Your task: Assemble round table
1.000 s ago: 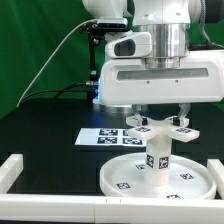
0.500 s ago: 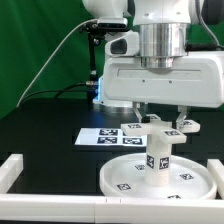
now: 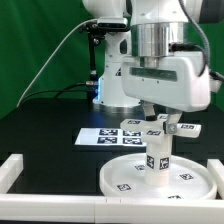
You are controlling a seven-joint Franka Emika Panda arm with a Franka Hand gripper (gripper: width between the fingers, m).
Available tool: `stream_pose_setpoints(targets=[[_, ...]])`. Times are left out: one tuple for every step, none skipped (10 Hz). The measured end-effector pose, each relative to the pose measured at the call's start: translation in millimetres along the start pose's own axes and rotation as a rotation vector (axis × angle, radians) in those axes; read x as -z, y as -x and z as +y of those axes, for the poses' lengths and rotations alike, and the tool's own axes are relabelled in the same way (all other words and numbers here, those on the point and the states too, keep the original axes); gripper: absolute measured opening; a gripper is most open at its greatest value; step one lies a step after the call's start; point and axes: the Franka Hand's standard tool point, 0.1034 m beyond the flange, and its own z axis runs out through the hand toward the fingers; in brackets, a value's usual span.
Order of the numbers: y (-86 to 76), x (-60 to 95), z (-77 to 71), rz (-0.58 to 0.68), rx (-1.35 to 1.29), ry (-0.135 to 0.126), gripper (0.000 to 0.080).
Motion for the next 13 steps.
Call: stream_pose_setpoints(targets=[[0.1, -0.1, 0.1, -0.004, -0.083, -0.002, 0.0439], [0.5, -0.3, 0.1, -0.002, -0.130, -0.003, 0.0439], [0.3, -0.2, 0.1, -0.002, -0.156, -0.004, 0.0439], [0.1, -0.1, 0.2, -0.003, -0.162, -0.005, 0.0439], [0.6, -0.5, 0.1, -0.003, -0.156, -0.004, 0.0515], [1.6, 1.9, -0.1, -0.009, -0.103, 0.002, 0.0622], [3.1, 9.9, -1.6, -0.022, -0.042, 0.005, 0.0622], [3.2, 16.0, -2.7, -0.028, 0.004, 0.003, 0.0641], [1.5, 21.3, -4.6, -0.030, 0.126, -0.004, 0.0641], [-3.4, 22.7, -4.9, -0.029, 0.301, -0.011, 0.0648], [-6.1, 22.6, -3.9, -0.029, 0.465, -0.010, 0.0649], [-2.4, 22.0, -3.2, -0.039, 0.611, -0.005, 0.0649], [3.7, 20.5, -1.1, -0.065, 0.787, 0.012, 0.0649]])
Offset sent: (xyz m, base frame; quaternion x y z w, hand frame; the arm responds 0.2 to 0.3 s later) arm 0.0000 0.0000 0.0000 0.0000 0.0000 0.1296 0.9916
